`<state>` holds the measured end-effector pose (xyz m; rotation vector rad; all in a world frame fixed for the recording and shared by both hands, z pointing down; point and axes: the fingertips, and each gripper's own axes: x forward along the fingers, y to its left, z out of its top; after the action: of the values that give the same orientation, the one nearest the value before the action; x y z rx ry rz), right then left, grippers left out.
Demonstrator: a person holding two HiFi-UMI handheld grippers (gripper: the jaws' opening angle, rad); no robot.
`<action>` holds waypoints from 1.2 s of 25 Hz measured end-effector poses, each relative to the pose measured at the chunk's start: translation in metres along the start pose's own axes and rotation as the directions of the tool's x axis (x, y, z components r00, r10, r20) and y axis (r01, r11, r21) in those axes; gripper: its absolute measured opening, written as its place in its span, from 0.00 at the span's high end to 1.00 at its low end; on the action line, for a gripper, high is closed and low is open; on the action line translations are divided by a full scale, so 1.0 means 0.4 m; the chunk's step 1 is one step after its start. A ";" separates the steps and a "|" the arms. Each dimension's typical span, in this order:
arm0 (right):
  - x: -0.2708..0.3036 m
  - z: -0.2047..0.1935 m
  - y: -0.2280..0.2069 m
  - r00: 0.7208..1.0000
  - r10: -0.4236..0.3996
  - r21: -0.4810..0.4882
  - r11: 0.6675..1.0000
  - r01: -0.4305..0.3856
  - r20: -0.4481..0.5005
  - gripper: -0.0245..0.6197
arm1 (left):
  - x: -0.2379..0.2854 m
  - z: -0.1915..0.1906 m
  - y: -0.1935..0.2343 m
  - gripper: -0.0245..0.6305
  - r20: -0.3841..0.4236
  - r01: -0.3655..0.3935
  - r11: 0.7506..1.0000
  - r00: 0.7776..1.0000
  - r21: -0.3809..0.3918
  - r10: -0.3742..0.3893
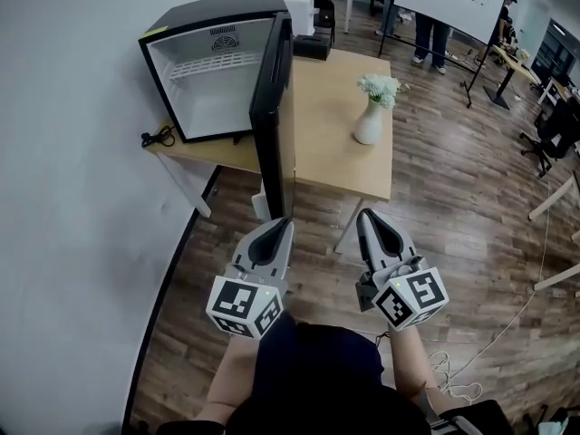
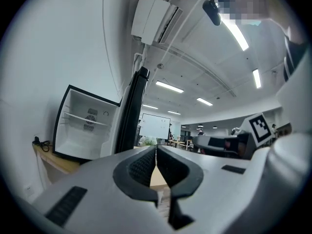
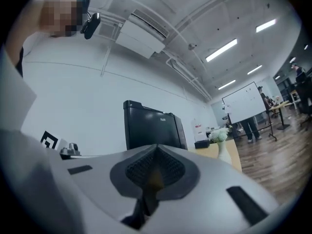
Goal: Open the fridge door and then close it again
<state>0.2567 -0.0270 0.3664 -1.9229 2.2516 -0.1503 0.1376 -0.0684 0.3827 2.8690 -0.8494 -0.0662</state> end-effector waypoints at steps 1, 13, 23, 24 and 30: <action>-0.006 -0.025 -0.005 1.000 -0.017 0.011 1.000 0.018 -0.013 0.97 | -0.006 -0.005 0.005 0.95 0.008 -0.007 1.000 1.000 -0.007 0.007; -0.025 -0.117 0.020 0.996 -0.057 -0.049 0.997 0.053 -0.070 0.98 | -0.042 -0.063 0.005 0.95 -0.005 -0.061 0.998 0.998 -0.023 0.061; -0.018 -0.128 0.018 0.995 -0.057 -0.021 0.998 0.056 -0.080 0.98 | -0.033 -0.068 0.017 0.95 -0.016 -0.070 0.997 0.997 -0.021 0.070; -0.018 -0.128 0.018 0.995 -0.057 -0.019 0.998 0.056 -0.080 0.98 | -0.031 -0.068 0.017 0.95 -0.016 -0.069 0.997 0.998 -0.022 0.068; -0.012 -0.133 0.019 0.995 -0.054 -0.015 0.998 0.053 -0.086 0.98 | -0.028 -0.075 0.022 0.95 -0.023 -0.068 0.997 0.997 -0.028 0.067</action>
<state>0.2394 -0.0232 0.4175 -2.0214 2.2607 -0.2313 0.1261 -0.0658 0.4135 2.8061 -0.9329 -0.0396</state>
